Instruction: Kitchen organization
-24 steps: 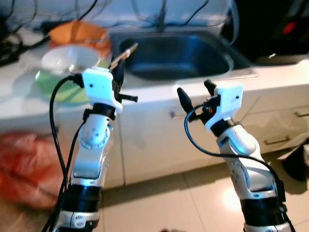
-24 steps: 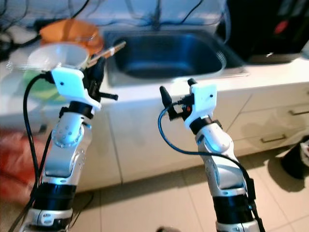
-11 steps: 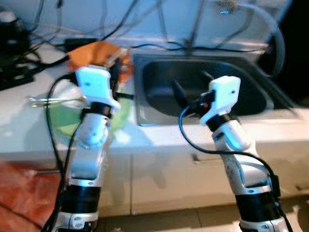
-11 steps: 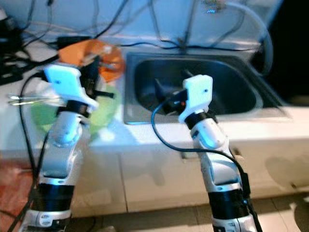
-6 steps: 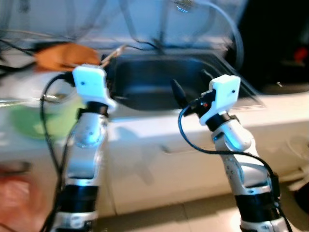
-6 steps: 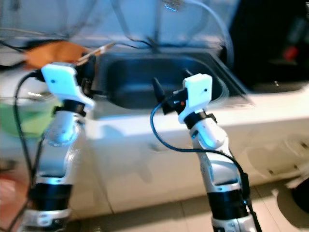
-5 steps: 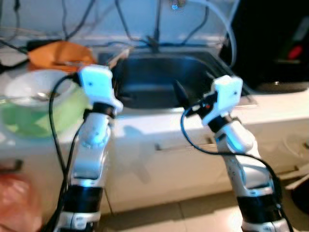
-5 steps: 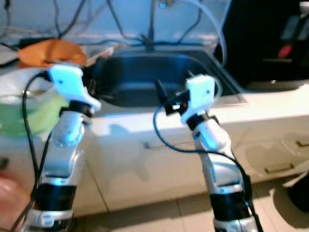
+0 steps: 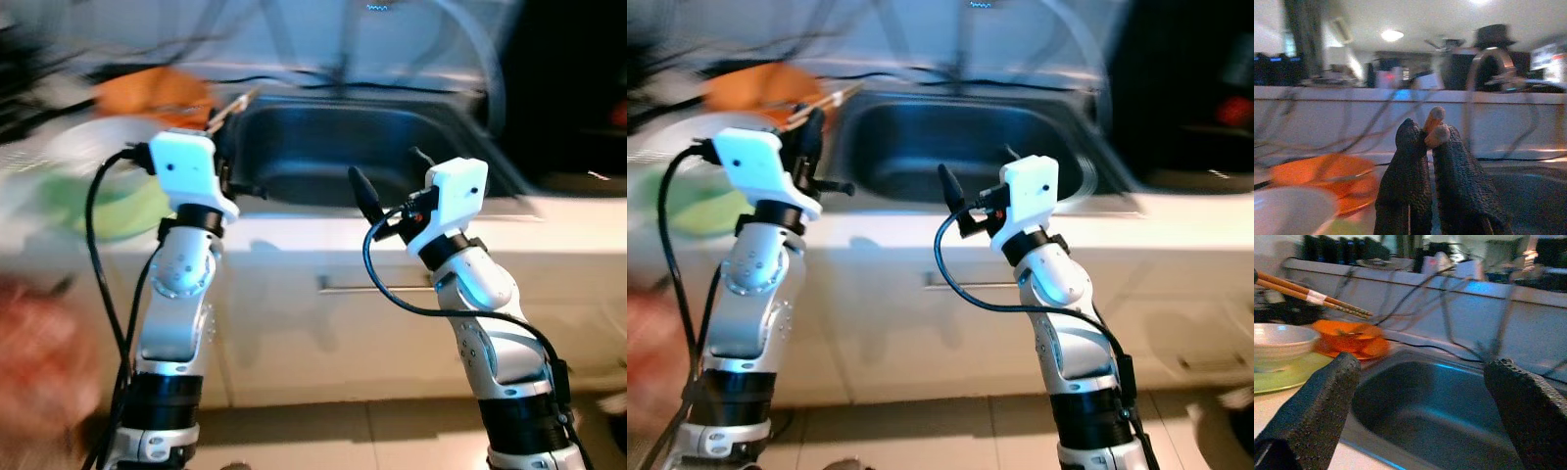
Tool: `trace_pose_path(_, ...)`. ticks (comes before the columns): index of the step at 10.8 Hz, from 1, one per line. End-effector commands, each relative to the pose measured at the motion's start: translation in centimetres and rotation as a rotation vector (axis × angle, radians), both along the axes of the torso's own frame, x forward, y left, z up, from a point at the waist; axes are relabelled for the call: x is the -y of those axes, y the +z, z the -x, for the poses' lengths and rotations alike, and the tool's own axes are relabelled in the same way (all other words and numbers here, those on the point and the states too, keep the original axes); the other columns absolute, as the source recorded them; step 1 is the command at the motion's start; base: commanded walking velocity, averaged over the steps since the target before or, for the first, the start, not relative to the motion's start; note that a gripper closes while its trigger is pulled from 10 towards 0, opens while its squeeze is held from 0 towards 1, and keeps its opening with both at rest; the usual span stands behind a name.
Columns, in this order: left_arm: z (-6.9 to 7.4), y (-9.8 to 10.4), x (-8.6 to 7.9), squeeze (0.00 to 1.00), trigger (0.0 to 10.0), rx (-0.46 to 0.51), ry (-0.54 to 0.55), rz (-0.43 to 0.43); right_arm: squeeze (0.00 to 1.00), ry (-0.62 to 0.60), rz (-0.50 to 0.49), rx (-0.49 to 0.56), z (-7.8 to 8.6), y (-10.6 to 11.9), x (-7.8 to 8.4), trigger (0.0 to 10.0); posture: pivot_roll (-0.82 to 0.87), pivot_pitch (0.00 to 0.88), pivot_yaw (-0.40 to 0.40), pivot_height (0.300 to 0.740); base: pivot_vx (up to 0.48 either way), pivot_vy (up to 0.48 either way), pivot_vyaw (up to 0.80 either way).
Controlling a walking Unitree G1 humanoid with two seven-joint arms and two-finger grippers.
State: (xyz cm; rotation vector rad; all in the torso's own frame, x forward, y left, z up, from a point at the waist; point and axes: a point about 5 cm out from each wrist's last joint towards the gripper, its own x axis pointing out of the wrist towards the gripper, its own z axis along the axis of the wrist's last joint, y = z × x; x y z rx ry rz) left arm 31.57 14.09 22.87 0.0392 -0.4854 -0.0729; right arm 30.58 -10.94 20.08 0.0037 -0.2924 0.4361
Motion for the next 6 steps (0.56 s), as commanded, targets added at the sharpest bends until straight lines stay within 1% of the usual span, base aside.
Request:
trace_pose_path(1,0.1,0.6,0.3,0.0,0.0,0.016,-0.006,-0.005,0.0,-0.011,0.008,0.021,0.0,0.5,0.2,10.0,-0.01,0.033,-0.059,0.74,0.0,0.0,0.0)
trace_pose_path(3,-0.2,1.2,-0.5,0.0,0.0,0.012,0.011,0.003,0.0,-0.012,-0.002,0.025,-0.1,0.7,0.3,10.0,0.0,0.031,-0.06,0.74,0.0,0.0,0.0)
trace_pose_path(4,-0.4,1.9,-1.0,0.0,0.0,0.012,0.028,0.002,0.0,-0.014,-0.007,0.032,-0.2,0.9,0.3,10.0,0.0,0.031,-0.06,0.74,0.0,0.0,0.0)
trace_pose_path(5,-0.5,2.2,-1.2,0.0,0.0,0.013,0.035,0.006,0.0,-0.014,-0.01,0.036,-0.2,1.0,0.3,10.0,0.0,0.023,-0.06,0.74,0.0,0.0,0.0)
trace_pose_path(6,-0.6,2.8,-1.4,0.0,0.0,0.019,0.045,0.017,0.0,-0.015,-0.015,0.043,-0.2,1.1,0.2,10.0,0.0,0.023,-0.06,0.74,0.349,0.0,0.0)
